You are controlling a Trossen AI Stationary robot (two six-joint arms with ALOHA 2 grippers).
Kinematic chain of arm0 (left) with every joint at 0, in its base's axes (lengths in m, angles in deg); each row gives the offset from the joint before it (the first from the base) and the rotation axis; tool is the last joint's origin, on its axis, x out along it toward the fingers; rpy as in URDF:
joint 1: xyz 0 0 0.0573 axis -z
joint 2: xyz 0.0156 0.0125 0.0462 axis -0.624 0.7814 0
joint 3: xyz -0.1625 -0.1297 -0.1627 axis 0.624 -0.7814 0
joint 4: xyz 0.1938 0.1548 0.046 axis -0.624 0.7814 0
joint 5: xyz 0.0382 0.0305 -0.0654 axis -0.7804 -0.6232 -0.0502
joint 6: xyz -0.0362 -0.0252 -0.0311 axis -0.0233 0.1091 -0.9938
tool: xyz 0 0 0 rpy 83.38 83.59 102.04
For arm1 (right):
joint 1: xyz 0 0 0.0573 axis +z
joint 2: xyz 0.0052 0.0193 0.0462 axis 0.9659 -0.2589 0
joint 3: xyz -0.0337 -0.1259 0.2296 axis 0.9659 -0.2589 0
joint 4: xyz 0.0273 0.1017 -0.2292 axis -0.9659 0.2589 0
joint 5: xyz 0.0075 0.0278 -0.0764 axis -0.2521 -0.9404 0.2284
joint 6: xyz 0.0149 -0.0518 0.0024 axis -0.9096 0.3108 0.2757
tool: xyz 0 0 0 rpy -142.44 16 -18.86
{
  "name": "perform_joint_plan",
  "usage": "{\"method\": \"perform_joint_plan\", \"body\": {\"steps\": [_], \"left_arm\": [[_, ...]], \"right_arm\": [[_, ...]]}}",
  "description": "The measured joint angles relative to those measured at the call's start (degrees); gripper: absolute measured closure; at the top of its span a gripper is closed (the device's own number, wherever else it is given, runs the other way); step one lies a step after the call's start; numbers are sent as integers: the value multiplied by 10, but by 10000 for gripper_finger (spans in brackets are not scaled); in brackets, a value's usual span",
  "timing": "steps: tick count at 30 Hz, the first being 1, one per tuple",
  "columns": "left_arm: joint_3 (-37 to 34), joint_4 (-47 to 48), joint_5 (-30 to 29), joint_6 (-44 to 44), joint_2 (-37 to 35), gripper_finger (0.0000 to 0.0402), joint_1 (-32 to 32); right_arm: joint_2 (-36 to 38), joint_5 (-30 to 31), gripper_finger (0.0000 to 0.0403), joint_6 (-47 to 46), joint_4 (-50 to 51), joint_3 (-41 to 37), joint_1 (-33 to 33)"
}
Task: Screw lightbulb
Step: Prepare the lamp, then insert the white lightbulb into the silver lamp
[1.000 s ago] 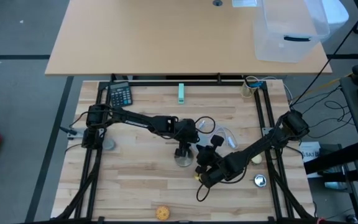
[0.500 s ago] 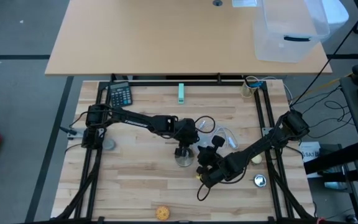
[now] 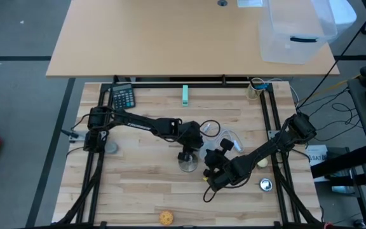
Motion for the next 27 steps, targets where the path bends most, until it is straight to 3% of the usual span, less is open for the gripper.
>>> {"method": "perform_joint_plan", "body": {"steps": [6,10,22,27], "left_arm": [[0,11,-1,15,0,164,0],[-2,12,-4,47,13,140,-3],[-2,-5,-1,79,25,136,-15],[0,-7,29,97,34,136,-25]], "right_arm": [[0,-6,403,0,0,0,0],[0,-10,403,0,0,0,0],[0,-12,403,1,2,0,0],[0,-12,403,2,2,0,0]]}}
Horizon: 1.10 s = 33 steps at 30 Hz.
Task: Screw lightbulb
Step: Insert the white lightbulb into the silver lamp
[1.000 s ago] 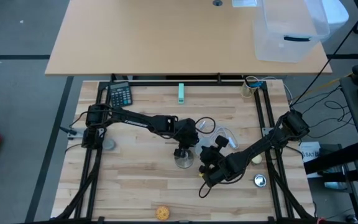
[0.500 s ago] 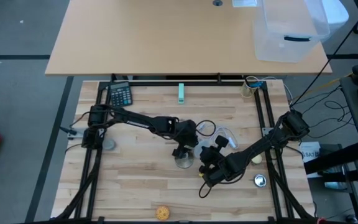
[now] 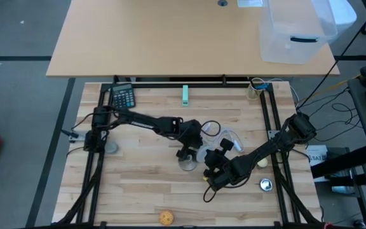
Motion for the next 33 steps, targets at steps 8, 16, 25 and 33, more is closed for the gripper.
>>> {"method": "perform_joint_plan", "body": {"steps": [8,16,25,33], "left_arm": [[0,-3,10,4,19,172,-7],[0,5,4,6,33,226,-6],[0,2,-9,-18,33,254,-2],[0,0,-15,-28,32,274,2]], "right_arm": [[0,0,403,0,1,0,0],[0,0,403,3,1,0,0],[0,1,403,3,2,0,0],[0,-1,403,2,5,0,3]]}}
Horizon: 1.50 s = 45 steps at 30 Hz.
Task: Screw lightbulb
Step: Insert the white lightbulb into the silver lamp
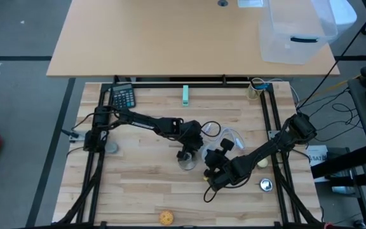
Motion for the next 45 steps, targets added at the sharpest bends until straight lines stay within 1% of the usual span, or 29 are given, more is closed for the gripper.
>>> {"method": "perform_joint_plan", "body": {"steps": [4,7,11,16,18,23,28,32,38,41,45], "left_arm": [[0,-1,-15,-23,-5,270,3],[0,1,-29,-37,-17,259,5],[-1,5,-31,-81,-28,227,7],[-1,37,7,-126,-28,174,10],[-1,45,9,-137,-28,158,18],[-2,43,5,-161,-28,134,43],[0,40,-57,-164,-30,131,64],[0,48,-60,-186,-30,131,64],[-4,47,-67,-189,-30,134,63],[-4,47,-66,-189,-22,154,61],[-4,44,-64,-188,-11,193,60]], "right_arm": [[0,-3,403,-2,3,0,8],[0,-6,403,-7,4,0,13],[0,-3,403,-19,13,0,19],[0,-3,403,-30,23,0,19],[0,-2,403,-30,24,0,19],[0,-2,403,-29,25,0,19],[0,-1,403,-28,25,0,19],[0,-1,403,-28,25,0,20],[0,1,403,-28,25,0,22],[0,1,403,-28,24,0,22],[0,1,403,-28,21,0,22]]}}
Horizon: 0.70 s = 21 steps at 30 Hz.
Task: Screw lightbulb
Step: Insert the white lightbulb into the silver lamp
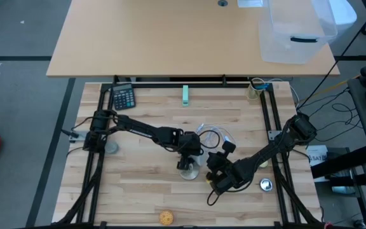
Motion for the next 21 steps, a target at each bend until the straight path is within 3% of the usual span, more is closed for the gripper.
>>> {"method": "perform_joint_plan", "body": {"steps": [6,21], "left_arm": [[0,-7,-1,0,1,221,0],[-1,-31,-2,6,1,226,-2]], "right_arm": [[0,0,403,0,-3,0,0],[0,0,403,0,-3,0,0]]}}
